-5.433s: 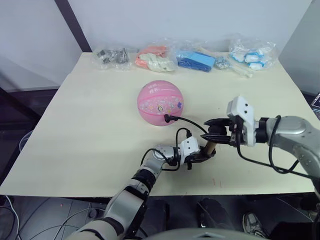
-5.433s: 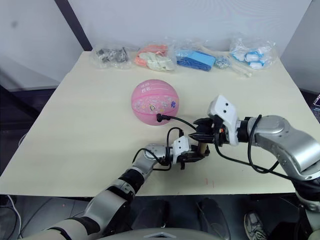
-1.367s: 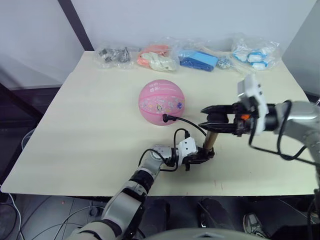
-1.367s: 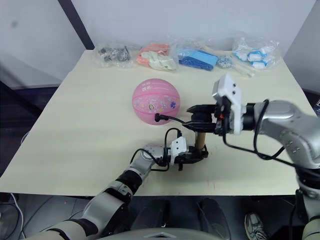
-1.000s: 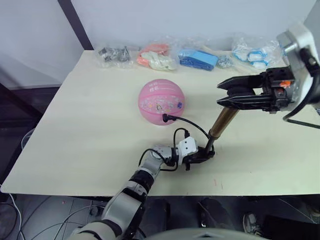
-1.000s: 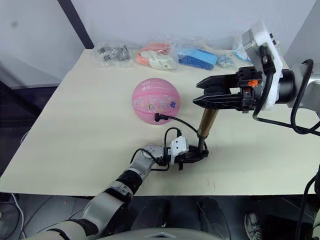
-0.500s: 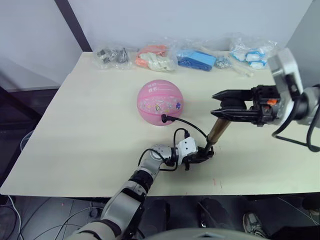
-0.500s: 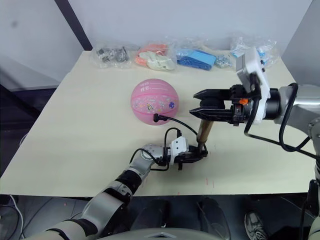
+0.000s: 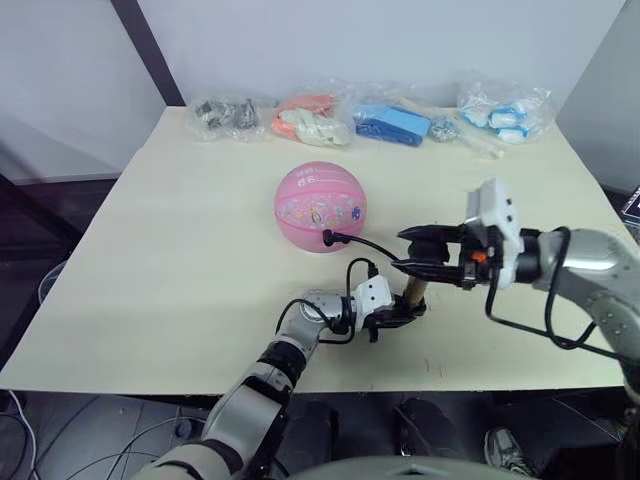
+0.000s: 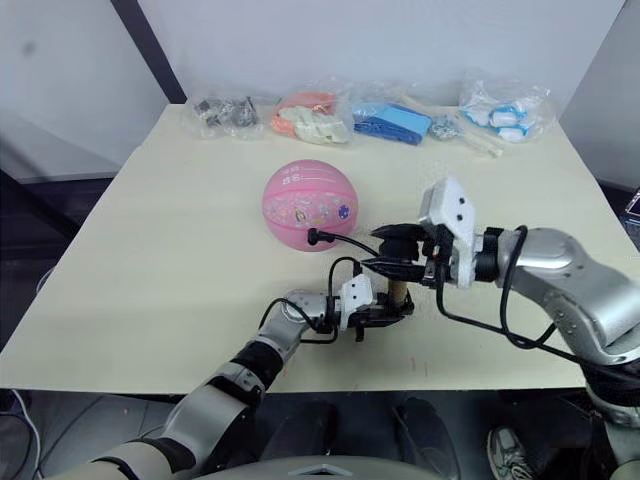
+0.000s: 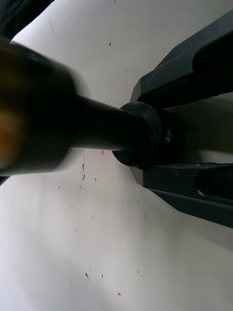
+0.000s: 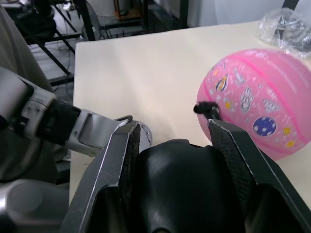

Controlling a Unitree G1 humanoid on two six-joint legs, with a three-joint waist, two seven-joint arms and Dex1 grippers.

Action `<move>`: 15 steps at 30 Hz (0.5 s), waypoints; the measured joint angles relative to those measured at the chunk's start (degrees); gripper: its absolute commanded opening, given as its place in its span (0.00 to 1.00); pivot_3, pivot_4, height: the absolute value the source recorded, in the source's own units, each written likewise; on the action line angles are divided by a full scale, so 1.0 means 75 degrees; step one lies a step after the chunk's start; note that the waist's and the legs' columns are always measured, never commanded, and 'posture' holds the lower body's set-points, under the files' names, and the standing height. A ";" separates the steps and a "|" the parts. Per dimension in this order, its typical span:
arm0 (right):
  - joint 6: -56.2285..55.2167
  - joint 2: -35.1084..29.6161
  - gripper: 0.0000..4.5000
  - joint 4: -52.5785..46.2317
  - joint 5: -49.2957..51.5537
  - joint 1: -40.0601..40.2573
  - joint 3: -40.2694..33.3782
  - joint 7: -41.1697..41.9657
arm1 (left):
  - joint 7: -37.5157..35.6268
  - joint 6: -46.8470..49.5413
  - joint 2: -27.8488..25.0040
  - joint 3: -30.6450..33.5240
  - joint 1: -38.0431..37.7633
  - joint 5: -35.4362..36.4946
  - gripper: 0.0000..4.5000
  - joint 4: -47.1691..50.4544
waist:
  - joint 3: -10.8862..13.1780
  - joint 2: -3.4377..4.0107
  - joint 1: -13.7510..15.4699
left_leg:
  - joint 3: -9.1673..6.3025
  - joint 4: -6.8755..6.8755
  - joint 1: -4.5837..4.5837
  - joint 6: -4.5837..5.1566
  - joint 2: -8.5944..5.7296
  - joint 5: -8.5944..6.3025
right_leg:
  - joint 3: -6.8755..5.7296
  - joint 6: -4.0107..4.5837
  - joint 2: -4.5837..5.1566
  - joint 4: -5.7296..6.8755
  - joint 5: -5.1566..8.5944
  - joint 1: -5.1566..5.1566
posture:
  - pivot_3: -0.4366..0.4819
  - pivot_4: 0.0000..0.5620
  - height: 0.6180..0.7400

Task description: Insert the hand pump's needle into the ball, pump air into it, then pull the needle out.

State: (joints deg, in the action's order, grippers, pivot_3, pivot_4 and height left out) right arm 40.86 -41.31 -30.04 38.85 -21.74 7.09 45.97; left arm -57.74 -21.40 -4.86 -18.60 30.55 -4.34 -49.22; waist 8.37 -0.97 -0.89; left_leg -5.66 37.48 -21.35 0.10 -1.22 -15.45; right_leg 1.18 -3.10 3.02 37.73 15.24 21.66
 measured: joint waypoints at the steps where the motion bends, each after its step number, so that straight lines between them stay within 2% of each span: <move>1: -0.0067 0.0019 0.39 0.0047 -0.0122 0.0071 0.0093 -0.0017 | 0.0000 0.0012 -0.0001 0.0000 -0.0006 0.0000 0.25 0.0017 | 0.0000 0.0000 0.0000 | 0.0001 -0.0001 0.0000 0.0000 0.0000 0.0000 | 0.0001 0.0000 0.0000 0.0000 0.0000 0.0000 | 0.48 0.27 0.99; 8: -0.0357 0.0301 0.39 0.0329 -0.0641 0.0377 0.0286 -0.0062 | -0.0003 0.0038 0.0005 0.0001 -0.0004 0.0003 0.25 0.0025 | 0.0000 -0.0001 0.0003 | 0.0000 -0.0004 0.0002 0.0000 -0.0003 0.0000 | 0.0002 0.0000 0.0001 -0.0002 0.0000 -0.0001 | 0.48 0.27 0.99; 15: 0.0586 -0.0224 0.39 0.0538 0.0129 -0.0027 -0.0383 0.0329 | -0.0035 0.0038 0.0037 -0.0006 0.0034 0.0003 0.25 0.0011 | 0.0012 0.0010 0.0024 | -0.0009 -0.0004 -0.0019 0.0000 -0.0008 0.0000 | -0.0006 0.0003 0.0007 -0.0010 -0.0001 0.0008 | 0.48 0.27 0.99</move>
State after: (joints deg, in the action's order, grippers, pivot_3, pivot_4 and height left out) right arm 45.25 -42.99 -26.01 39.82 -21.94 4.22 48.44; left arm -58.00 -21.11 -4.58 -18.65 30.81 -4.32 -49.14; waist 8.46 -0.89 -0.71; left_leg -5.72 37.45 -21.49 0.10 -1.28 -15.45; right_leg 1.13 -3.08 3.08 37.65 15.23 21.72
